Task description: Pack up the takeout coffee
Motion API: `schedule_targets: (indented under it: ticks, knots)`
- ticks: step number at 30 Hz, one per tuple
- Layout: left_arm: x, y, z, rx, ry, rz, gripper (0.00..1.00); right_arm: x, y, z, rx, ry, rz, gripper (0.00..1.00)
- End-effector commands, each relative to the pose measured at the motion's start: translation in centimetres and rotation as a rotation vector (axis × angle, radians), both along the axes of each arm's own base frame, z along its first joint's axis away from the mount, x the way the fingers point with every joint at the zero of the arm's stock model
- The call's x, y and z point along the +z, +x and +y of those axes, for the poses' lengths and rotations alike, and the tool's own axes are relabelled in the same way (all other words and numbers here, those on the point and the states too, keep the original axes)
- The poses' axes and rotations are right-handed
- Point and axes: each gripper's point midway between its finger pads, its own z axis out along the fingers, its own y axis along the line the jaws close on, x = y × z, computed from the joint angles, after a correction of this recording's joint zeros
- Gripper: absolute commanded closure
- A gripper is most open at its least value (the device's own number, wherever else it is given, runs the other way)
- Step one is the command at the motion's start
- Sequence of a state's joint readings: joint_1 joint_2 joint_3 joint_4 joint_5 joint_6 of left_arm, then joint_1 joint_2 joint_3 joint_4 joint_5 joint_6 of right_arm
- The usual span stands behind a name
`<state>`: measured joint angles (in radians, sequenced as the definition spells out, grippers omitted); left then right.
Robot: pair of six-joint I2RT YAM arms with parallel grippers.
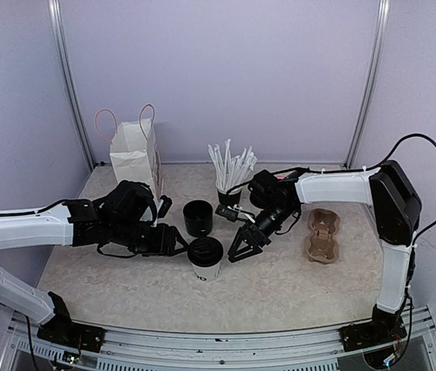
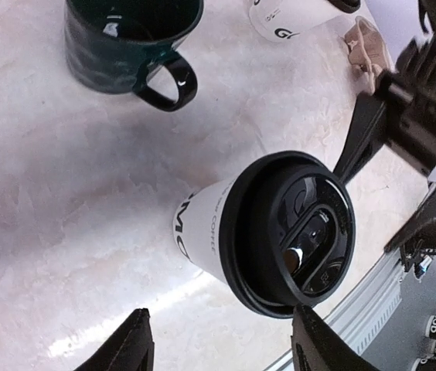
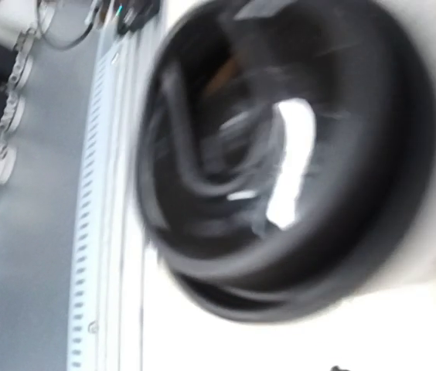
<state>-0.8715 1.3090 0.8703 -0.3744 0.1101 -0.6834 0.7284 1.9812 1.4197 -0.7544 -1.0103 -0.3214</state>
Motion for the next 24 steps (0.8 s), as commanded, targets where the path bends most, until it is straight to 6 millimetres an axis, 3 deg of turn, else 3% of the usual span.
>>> schedule_targets:
  ticks: [1, 12, 24]
  knots:
    - [-0.4, -1.2, -0.2, -0.014, -0.053, 0.068, 0.44, 1.6, 4.0, -0.2, -0.084, 0.024, -0.002, 0.42]
    - [-1.5, -1.6, -1.6, -0.055, -0.077, 0.100, 0.48, 0.8, 7.5, 1.6, -0.178, -0.025, 0.005, 0.43]
    - [-2.7, -1.6, -2.0, -0.079, -0.048, 0.110, 0.48, -0.1, 7.5, 2.8, -0.162, -0.020, 0.068, 0.43]
